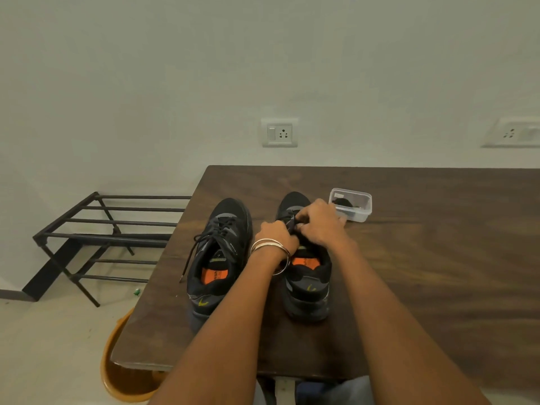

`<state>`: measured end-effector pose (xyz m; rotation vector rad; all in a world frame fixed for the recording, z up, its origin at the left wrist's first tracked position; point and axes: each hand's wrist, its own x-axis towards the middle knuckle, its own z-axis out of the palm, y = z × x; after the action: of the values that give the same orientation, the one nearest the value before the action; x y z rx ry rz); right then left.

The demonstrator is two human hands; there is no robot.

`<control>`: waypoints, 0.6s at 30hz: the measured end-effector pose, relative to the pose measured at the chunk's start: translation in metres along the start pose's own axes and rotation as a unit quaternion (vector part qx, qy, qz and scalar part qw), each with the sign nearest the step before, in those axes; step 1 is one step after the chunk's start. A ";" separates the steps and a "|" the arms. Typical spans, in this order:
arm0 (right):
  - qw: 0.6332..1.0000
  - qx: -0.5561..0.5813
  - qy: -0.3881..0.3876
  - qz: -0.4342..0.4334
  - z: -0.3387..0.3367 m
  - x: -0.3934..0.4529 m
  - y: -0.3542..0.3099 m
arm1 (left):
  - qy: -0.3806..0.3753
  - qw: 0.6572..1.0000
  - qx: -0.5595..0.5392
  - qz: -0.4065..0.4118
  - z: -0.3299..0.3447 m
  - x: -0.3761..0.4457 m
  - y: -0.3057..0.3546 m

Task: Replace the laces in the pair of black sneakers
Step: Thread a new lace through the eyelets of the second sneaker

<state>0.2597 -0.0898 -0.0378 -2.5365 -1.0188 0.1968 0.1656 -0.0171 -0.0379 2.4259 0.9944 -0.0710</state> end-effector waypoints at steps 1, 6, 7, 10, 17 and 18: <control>0.999 -0.043 -0.001 -0.005 0.001 -0.001 -0.004 | -0.011 1.000 -0.011 0.000 0.000 0.000 -0.001; 0.996 0.052 0.060 0.049 0.003 0.006 -0.008 | -0.067 0.995 -0.072 -0.020 0.002 -0.001 -0.005; 0.987 0.124 0.061 0.078 0.001 0.007 -0.006 | -0.070 0.994 -0.079 -0.022 0.001 -0.002 -0.005; 0.875 0.422 0.139 0.195 -0.019 0.005 -0.006 | -0.070 0.993 -0.088 -0.025 0.000 -0.002 -0.004; 0.751 0.612 0.106 0.226 -0.029 -0.001 -0.010 | -0.061 0.995 -0.076 -0.016 0.003 -0.001 -0.006; 0.824 0.522 0.095 0.198 -0.024 0.002 -0.008 | -0.062 0.995 -0.078 -0.014 0.003 -0.001 -0.006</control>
<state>0.2628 -0.0906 -0.0121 -1.6359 -0.1467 0.4555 0.1610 -0.0157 -0.0424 2.2368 0.9421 -0.1454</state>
